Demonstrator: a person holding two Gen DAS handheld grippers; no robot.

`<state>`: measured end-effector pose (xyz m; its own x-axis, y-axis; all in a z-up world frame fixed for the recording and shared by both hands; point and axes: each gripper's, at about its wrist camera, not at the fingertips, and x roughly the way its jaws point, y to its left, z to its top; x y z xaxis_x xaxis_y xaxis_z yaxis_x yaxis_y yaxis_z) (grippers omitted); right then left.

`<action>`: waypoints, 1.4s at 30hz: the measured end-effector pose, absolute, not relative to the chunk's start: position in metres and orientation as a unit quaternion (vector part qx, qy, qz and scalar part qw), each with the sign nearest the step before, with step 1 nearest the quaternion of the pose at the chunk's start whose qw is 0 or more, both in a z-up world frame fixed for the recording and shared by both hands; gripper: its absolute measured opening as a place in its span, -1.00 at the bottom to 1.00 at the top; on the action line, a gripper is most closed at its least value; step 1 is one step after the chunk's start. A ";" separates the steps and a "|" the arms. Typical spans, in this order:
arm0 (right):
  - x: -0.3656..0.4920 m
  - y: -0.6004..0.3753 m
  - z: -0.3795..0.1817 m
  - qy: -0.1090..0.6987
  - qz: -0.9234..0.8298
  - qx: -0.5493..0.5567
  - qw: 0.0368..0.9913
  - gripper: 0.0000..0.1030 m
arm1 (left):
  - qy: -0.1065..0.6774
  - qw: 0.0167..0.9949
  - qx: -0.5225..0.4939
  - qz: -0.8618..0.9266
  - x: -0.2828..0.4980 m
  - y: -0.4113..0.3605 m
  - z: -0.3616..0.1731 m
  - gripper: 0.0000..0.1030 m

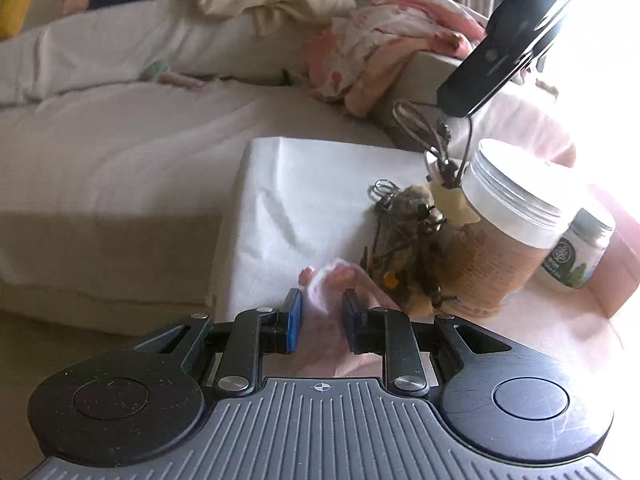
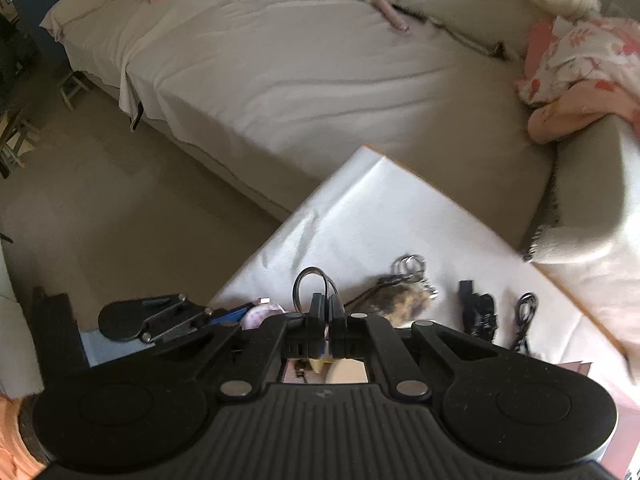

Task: Organize soft objects
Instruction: 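Grasp the cord with yellow star with the right tool while the left tool holds the pink cloth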

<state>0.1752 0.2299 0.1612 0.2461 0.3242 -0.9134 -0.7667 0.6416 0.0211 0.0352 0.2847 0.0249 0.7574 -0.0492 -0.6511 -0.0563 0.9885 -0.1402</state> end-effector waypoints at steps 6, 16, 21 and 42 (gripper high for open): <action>0.170 0.209 0.174 0.484 0.366 -0.209 0.767 -0.97 | 0.375 0.924 -0.066 -0.040 0.061 0.286 0.027 -0.51; 0.158 0.159 0.212 0.425 0.389 -0.146 0.804 -0.97 | 0.359 0.932 -0.048 0.014 0.037 0.276 0.030 -0.78; 0.149 0.143 0.211 0.407 0.435 -0.139 0.791 -0.96 | 0.370 0.927 -0.063 0.002 0.032 0.272 0.028 -0.78; 0.074 0.236 0.057 0.296 0.444 -0.410 0.740 -0.52 | 0.334 0.925 -0.180 -0.014 -0.020 0.320 0.018 -0.78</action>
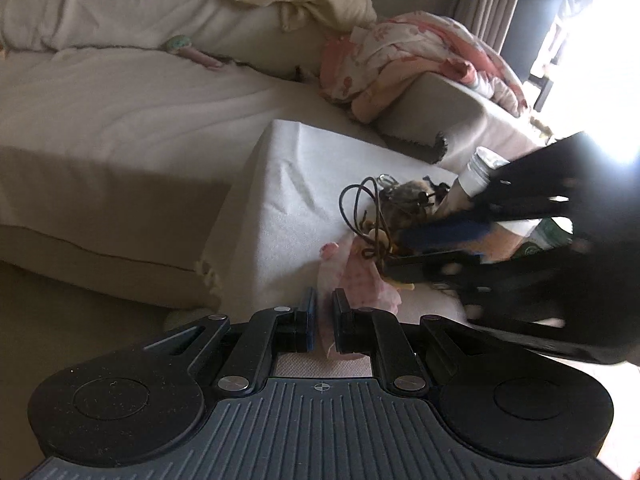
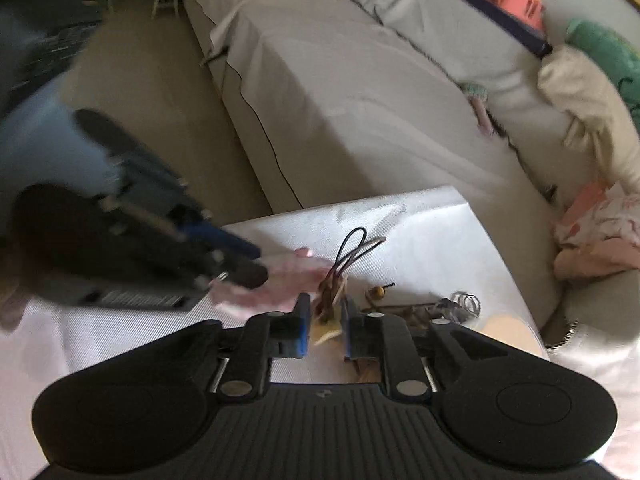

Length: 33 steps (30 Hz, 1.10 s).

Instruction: Organize soft objects

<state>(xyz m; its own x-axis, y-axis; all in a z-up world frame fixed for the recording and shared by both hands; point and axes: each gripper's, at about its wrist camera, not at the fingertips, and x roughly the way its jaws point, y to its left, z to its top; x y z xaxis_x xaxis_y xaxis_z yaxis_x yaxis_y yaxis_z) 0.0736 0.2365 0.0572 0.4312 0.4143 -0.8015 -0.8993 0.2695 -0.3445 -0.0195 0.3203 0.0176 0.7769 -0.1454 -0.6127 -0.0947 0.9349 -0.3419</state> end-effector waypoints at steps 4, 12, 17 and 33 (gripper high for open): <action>0.086 0.259 0.045 0.322 0.421 -0.422 0.736 -0.42 | 0.321 0.924 -0.208 -0.028 -0.023 0.329 0.012 -0.78; 0.098 0.245 0.087 0.325 0.434 -0.370 0.754 -0.80 | 0.283 0.939 -0.197 -0.009 -0.026 0.327 0.022 -0.66; 0.109 0.205 0.130 0.353 0.451 -0.288 0.767 -0.80 | 0.247 0.946 -0.209 -0.032 -0.014 0.330 0.037 -0.65; 0.085 0.082 0.057 0.433 0.443 -0.201 0.759 -0.52 | 0.280 0.944 -0.094 -0.150 -0.050 0.226 0.052 -0.65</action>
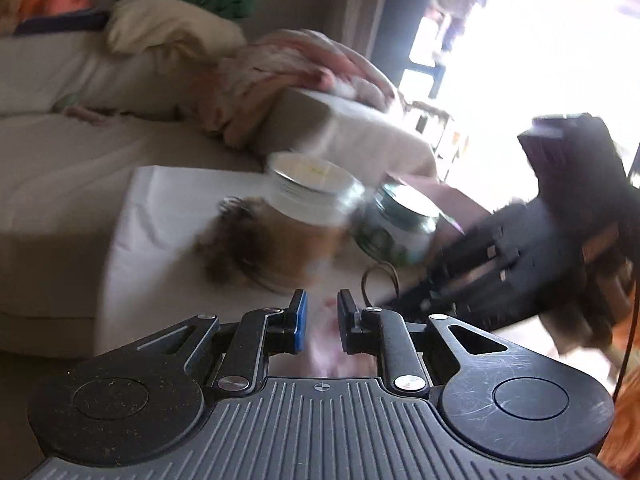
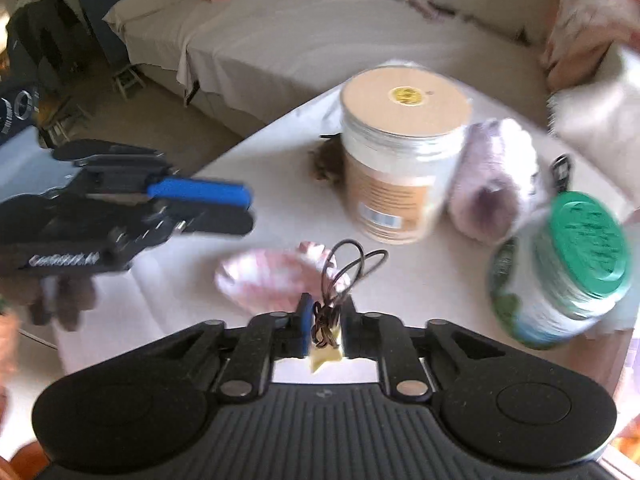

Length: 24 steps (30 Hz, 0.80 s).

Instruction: Organize soft objects

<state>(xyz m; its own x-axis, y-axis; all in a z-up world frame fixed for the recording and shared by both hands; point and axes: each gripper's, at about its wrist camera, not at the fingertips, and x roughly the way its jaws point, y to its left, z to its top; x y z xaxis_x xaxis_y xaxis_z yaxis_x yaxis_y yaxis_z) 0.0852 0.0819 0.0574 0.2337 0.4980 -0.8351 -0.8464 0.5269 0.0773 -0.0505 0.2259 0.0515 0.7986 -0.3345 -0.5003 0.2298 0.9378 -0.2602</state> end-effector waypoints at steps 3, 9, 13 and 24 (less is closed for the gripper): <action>0.072 0.057 0.063 0.386 0.435 -0.208 0.786 -0.05 | 0.293 0.948 -0.032 -0.122 -0.056 0.193 0.046 -0.60; 0.066 0.012 0.060 0.376 0.411 -0.178 0.811 0.07 | 0.338 0.930 0.018 -0.143 -0.045 0.160 0.027 -0.60; 0.061 -0.010 0.037 0.394 0.393 -0.177 0.812 0.07 | 0.355 0.920 0.031 -0.161 -0.040 0.148 0.023 -0.15; 0.043 -0.030 0.005 0.349 0.376 -0.147 0.846 0.57 | 0.307 0.948 0.012 -0.087 -0.052 0.158 0.054 0.03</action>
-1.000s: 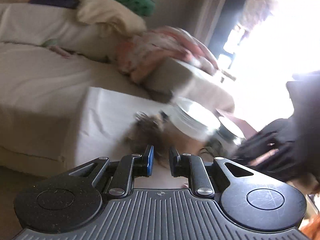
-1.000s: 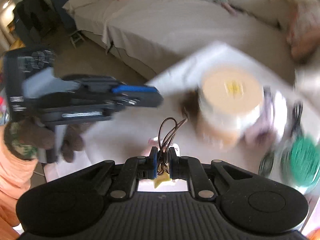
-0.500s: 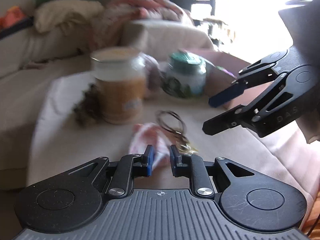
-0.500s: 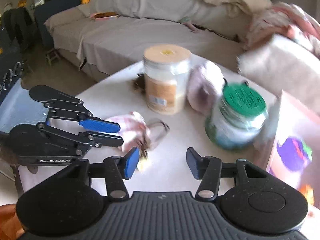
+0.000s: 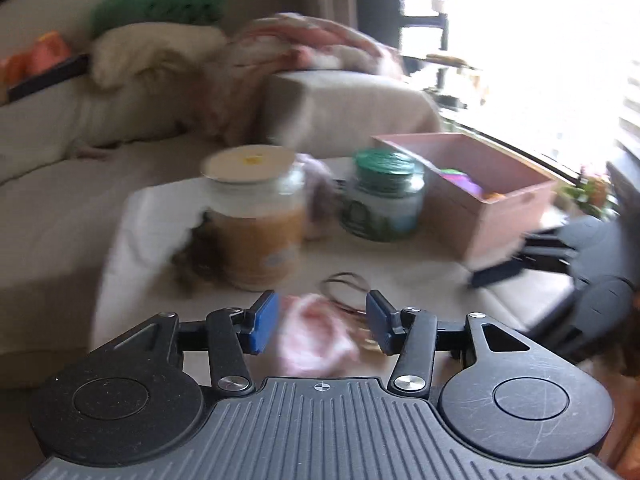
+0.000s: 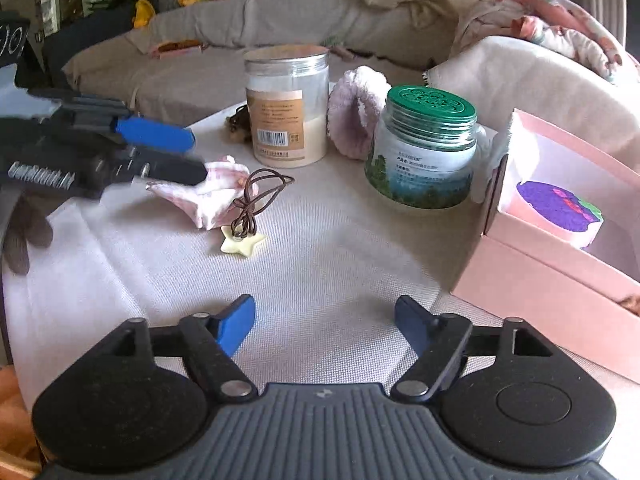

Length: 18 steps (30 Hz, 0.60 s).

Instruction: Organize soft objects

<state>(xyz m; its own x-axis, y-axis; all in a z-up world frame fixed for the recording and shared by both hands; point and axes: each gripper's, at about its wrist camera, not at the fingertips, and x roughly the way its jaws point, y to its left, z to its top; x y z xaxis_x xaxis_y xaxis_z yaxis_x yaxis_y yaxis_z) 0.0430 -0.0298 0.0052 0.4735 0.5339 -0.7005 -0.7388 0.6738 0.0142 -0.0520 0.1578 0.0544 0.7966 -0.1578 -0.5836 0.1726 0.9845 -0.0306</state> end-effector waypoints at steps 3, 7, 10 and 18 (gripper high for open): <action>0.038 -0.032 0.001 0.336 0.375 -0.142 0.852 0.64 | 0.336 0.937 -0.021 -0.089 -0.039 0.167 0.042 0.03; 0.039 -0.030 0.008 0.339 0.391 -0.139 0.844 0.66 | 0.360 0.925 -0.033 -0.115 -0.028 0.164 0.027 0.03; 0.037 -0.027 0.013 0.340 0.427 -0.118 0.829 0.65 | 0.357 0.925 -0.022 -0.126 -0.023 0.160 0.021 0.04; 0.045 0.017 0.009 0.319 0.442 -0.169 0.821 0.46 | 0.370 0.920 -0.045 -0.120 -0.026 0.180 0.020 -0.54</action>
<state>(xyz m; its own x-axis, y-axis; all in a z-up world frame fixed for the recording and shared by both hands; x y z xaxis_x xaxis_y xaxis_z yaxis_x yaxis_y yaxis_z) 0.0453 0.0173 0.0092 0.4050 0.6182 -0.6736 -0.8338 0.5520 0.0052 -0.0257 0.1798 0.0200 0.6972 -0.2548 -0.6700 0.1882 0.9670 -0.1719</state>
